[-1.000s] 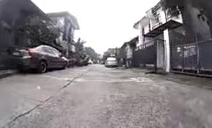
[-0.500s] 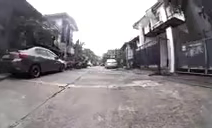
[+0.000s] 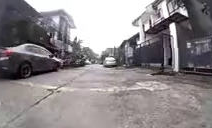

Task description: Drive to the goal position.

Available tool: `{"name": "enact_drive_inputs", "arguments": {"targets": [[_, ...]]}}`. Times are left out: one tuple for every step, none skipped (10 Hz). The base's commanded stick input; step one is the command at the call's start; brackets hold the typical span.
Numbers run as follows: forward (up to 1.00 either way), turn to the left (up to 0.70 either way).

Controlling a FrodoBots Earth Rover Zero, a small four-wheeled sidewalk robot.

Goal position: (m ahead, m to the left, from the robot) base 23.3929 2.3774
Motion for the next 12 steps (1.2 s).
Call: {"name": "enact_drive_inputs", "arguments": {"targets": [[1.00, 0.00], [1.00, 0.00], [1.00, 0.00], [1.00, 0.00], [1.00, 0.00], [1.00, 0.00], [1.00, 0.00], [1.00, 0.00], [1.00, 0.00], [1.00, 0.00], [1.00, 0.00], [1.00, 0.00]]}}
